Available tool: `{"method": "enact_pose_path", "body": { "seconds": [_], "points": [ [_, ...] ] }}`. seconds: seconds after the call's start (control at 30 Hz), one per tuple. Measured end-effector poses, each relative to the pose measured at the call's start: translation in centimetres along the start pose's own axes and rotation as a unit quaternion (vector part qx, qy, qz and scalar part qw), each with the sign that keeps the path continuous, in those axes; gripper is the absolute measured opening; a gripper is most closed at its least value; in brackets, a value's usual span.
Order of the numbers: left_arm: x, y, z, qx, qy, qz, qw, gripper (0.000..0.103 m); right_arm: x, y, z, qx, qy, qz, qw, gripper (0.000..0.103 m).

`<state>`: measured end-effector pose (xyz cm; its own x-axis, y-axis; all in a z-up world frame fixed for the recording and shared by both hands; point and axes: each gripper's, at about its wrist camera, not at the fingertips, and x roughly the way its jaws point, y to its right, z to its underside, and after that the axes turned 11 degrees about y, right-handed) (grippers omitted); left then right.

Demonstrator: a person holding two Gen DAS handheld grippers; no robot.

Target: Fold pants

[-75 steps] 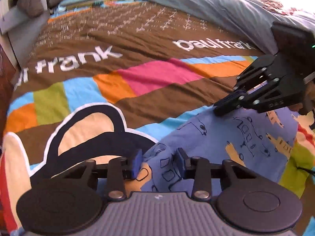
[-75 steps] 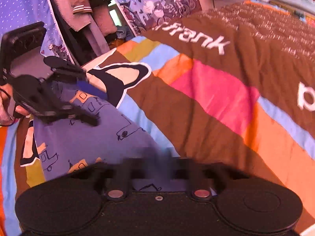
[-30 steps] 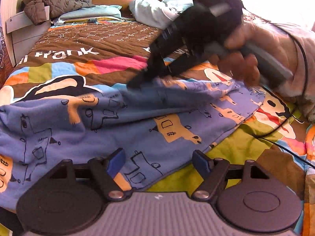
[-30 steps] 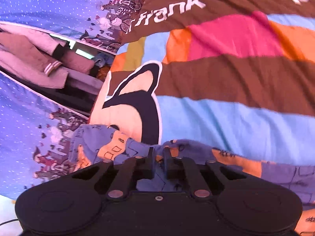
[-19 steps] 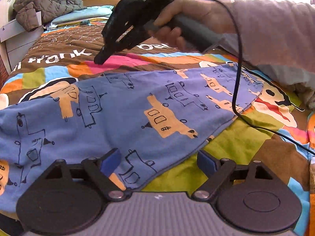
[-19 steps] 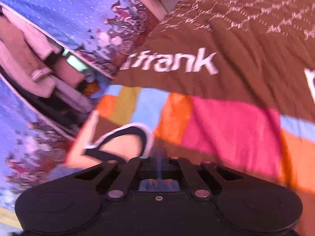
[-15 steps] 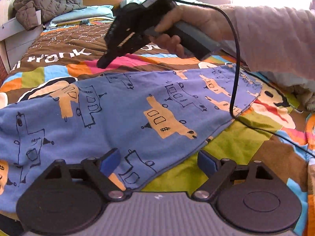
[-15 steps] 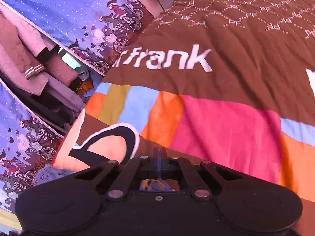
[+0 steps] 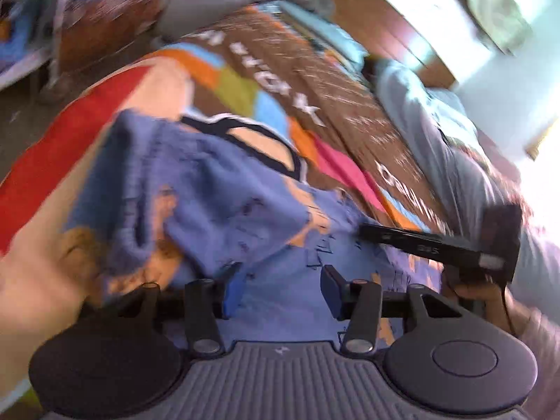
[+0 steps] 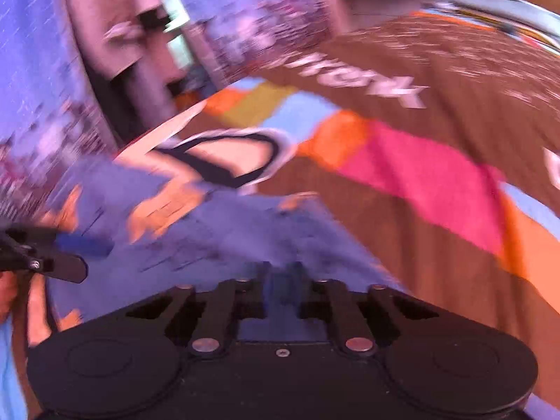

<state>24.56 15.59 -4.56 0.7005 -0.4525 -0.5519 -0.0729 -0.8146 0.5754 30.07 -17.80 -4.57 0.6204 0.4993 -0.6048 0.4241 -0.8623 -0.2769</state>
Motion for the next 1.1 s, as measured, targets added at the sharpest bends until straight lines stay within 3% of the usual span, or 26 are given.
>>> {"method": "enact_pose_path", "body": {
  "seconds": [0.07, 0.1, 0.13, 0.2, 0.27, 0.33, 0.43, 0.53, 0.6, 0.7, 0.77, 0.8, 0.87, 0.97, 1.03, 1.1],
  "points": [
    [-0.8, 0.4, 0.1, -0.004, 0.001, -0.021, 0.9998, 0.055, -2.1, 1.1, -0.1, -0.008, 0.016, 0.067, 0.998, 0.014],
    [-1.2, 1.1, 0.3, 0.006, 0.001, -0.035, 0.9994, 0.063, -3.5, 1.4, 0.2, -0.02, 0.018, 0.096, 0.995, 0.02],
    [-1.4, 1.9, 0.5, 0.019, 0.001, -0.046, 0.9987, 0.081, -4.9, 1.8, 0.5, -0.023, 0.014, 0.106, 0.994, 0.032],
    [-1.7, 4.9, 1.2, 0.07, 0.008, -0.063, 0.9956, 0.096, -8.1, 2.0, 2.0, -0.022, 0.003, 0.102, 0.995, 0.039],
    [-1.1, 8.8, 2.4, 0.117, 0.003, -0.029, 0.9927, 0.097, -11.1, 1.2, 4.1, -0.035, 0.012, 0.1, 0.994, 0.062],
    [0.4, 12.2, 3.9, 0.14, -0.017, 0.002, 0.99, 0.097, -13.5, -0.2, 6.9, -0.051, 0.025, 0.097, 0.994, 0.071],
    [4.4, 16.6, 7.1, 0.188, -0.052, -0.022, 0.9805, 0.097, -15.2, -0.7, 11.2, -0.063, 0.015, 0.131, 0.989, 0.071],
    [7.2, 17.6, 9.8, 0.24, -0.084, -0.066, 0.9649, 0.095, -18.0, 1.4, 14.0, -0.035, 0.03, 0.171, 0.984, 0.078],
    [6.8, 17.7, 11.0, 0.291, -0.083, -0.06, 0.9512, 0.095, -20.6, 4.6, 15.2, 0.018, 0.04, 0.201, 0.979, 0.081],
    [6.3, 18.6, 11.7, 0.348, -0.108, -0.083, 0.9277, 0.096, -24.5, 8.8, 17.3, 0.062, 0.051, 0.263, 0.961, 0.081],
    [5.9, 19.4, 11.3, 0.339, -0.117, -0.097, 0.9285, 0.096, -26.5, 10.4, 18.1, 0.072, 0.062, 0.303, 0.948, 0.081],
    [5.7, 20.0, 10.9, 0.322, -0.107, -0.095, 0.9359, 0.096, -27.3, 11.0, 18.6, 0.077, 0.073, 0.312, 0.944, 0.081],
    [6.1, 21.7, 9.6, 0.292, -0.077, -0.065, 0.9512, 0.096, -28.6, 11.4, 19.3, 0.091, 0.099, 0.309, 0.942, 0.081],
    [9.4, 27.3, 9.2, 0.267, -0.052, 0.007, 0.9622, 0.096, -28.9, 11.4, 19.6, 0.098, 0.111, 0.281, 0.948, 0.081],
    [12.6, 31.3, 9.6, 0.262, -0.062, 0.068, 0.9607, 0.096, -28.4, 11.1, 19.2, 0.08, 0.109, 0.263, 0.955, 0.081],
    [16.4, 35.5, 10.8, 0.276, -0.086, 0.121, 0.9495, 0.096, -28.3, 10.9, 19.0, 0.063, 0.114, 0.25, 0.96, 0.08]
  ]
}}
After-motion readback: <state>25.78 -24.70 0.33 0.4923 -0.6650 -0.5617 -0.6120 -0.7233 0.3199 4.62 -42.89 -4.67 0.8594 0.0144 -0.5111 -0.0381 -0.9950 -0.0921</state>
